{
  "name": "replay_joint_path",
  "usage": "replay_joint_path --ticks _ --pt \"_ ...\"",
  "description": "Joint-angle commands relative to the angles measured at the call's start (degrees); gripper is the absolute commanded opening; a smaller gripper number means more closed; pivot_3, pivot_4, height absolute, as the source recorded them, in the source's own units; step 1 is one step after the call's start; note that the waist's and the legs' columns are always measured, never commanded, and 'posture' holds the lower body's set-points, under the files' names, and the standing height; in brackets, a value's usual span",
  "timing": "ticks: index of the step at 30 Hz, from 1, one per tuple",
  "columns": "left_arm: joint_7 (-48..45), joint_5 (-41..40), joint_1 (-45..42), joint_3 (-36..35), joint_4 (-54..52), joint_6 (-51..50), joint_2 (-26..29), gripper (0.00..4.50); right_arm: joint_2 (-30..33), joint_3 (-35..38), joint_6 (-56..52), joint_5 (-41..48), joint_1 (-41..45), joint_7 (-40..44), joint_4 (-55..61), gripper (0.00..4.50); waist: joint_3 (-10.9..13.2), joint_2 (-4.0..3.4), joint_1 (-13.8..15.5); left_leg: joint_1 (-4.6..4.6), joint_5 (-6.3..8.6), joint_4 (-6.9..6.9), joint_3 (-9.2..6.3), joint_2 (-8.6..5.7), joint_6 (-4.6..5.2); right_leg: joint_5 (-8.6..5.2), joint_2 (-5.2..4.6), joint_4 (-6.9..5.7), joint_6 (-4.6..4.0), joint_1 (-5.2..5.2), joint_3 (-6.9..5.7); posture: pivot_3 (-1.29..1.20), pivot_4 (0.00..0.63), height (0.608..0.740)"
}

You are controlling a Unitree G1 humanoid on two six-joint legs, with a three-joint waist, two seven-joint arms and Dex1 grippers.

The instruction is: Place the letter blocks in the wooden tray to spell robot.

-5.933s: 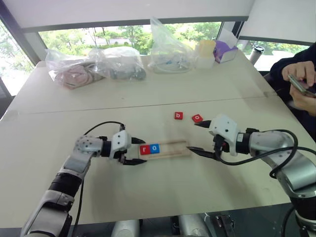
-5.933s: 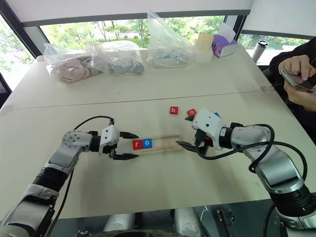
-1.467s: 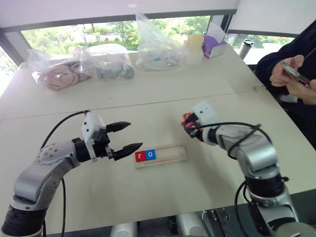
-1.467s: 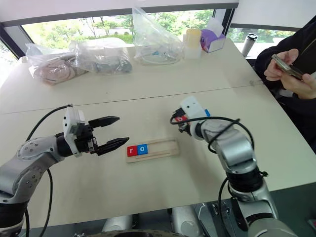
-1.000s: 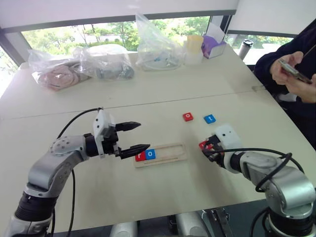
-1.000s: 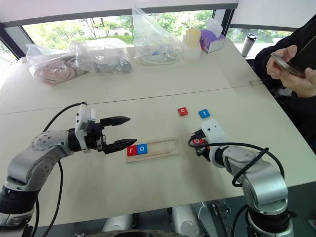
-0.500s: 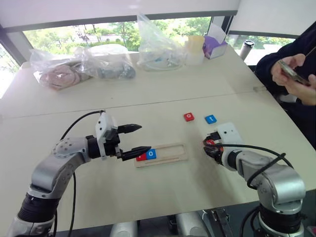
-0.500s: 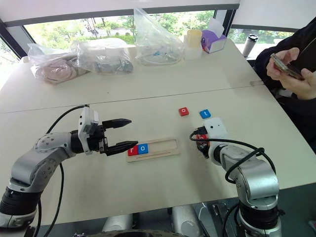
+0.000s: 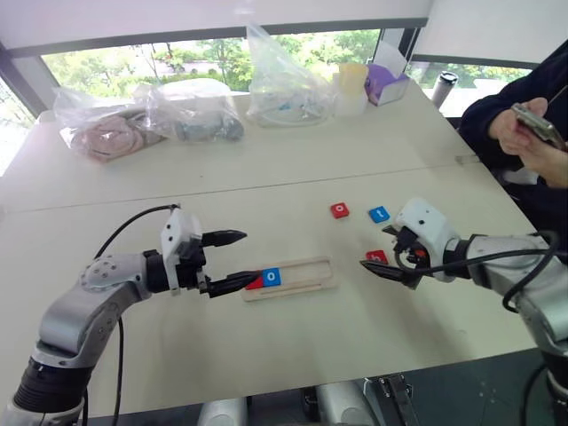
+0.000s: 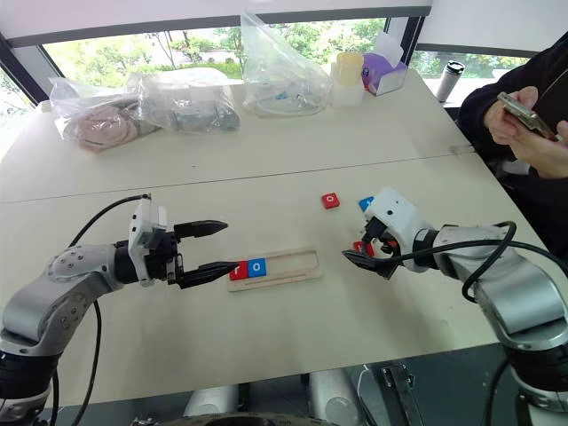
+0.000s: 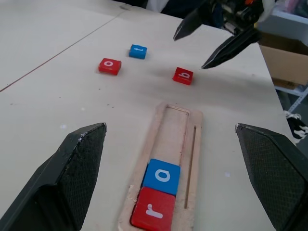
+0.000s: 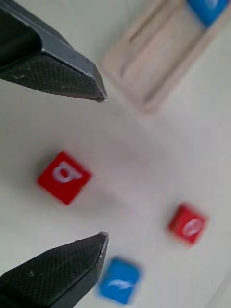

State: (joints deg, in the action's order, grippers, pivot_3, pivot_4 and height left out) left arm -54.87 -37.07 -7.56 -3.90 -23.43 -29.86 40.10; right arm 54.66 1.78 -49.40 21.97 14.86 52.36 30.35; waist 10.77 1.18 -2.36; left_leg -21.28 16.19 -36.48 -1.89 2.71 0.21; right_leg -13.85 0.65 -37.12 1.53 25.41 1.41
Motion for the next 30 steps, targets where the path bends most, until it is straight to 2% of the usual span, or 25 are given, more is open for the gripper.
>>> replay_joint_path --ticks 1,3,10,15,22,25,30 --pt "1.3 -0.7 -0.5 -1.2 -2.6 -0.3 0.1 4.50 3.9 -2.9 18.0 -4.2 -1.4 10.3 -9.1 4.47 0.0 0.06 0.0 -0.01 0.00 -0.06 0.01 0.00 0.00 0.00 0.00 0.00 0.00 -0.02 0.00 0.00 0.150 0.740" --pt "2.2 -0.6 -0.5 -1.4 -3.0 -0.5 0.1 4.50 4.9 -5.0 25.9 -7.1 -0.7 13.4 -14.4 4.47 0.1 0.04 0.0 -0.03 0.01 -0.19 0.05 0.00 0.01 -0.01 -0.02 0.00 -0.01 -0.04 0.03 0.00 0.150 0.740" --pt "4.1 -1.8 3.0 -4.1 -7.0 -1.5 0.9 4.50 0.8 -10.4 38.5 -10.9 8.4 20.9 -32.7 4.47 0.1 -0.03 -0.2 0.00 0.08 -0.52 0.09 0.02 0.13 0.03 0.02 -0.16 -0.01 -0.09 0.08 0.00 0.150 0.740" --pt "4.5 -2.5 4.1 -5.1 -8.2 -2.4 1.8 4.50 -2.2 -12.6 43.4 -13.2 13.0 24.1 -42.4 4.47 0.1 -0.06 0.3 -0.06 0.07 -0.58 0.07 0.02 0.12 0.09 0.00 -0.16 -0.05 -0.11 0.09 0.00 0.150 0.740" --pt "4.3 -3.4 5.5 -6.2 -9.1 -2.6 3.3 4.50 -3.2 -14.8 50.2 -17.2 15.5 26.3 -51.3 4.47 0.1 -0.07 0.3 -0.02 0.07 -0.60 0.08 0.02 0.12 0.18 -0.01 -0.17 -0.18 -0.15 0.08 0.00 0.150 0.740" --pt "4.6 -3.2 5.7 -5.9 -9.3 -2.5 3.3 4.50 -4.1 -14.8 51.4 -17.8 16.5 26.7 -53.5 3.63 0.1 -0.06 0.3 0.04 0.07 -0.63 0.08 0.02 0.12 0.17 -0.01 -0.17 -0.19 -0.24 0.08 0.00 0.150 0.740" --pt "5.2 -3.0 5.7 -5.7 -9.3 -2.3 3.2 4.50 -5.2 -14.4 51.7 -17.8 17.6 27.0 -54.2 1.18 0.1 -0.06 0.2 0.17 0.07 -0.65 0.07 0.02 0.12 0.18 -0.01 -0.17 -0.18 -0.38 0.09 0.00 0.150 0.740"
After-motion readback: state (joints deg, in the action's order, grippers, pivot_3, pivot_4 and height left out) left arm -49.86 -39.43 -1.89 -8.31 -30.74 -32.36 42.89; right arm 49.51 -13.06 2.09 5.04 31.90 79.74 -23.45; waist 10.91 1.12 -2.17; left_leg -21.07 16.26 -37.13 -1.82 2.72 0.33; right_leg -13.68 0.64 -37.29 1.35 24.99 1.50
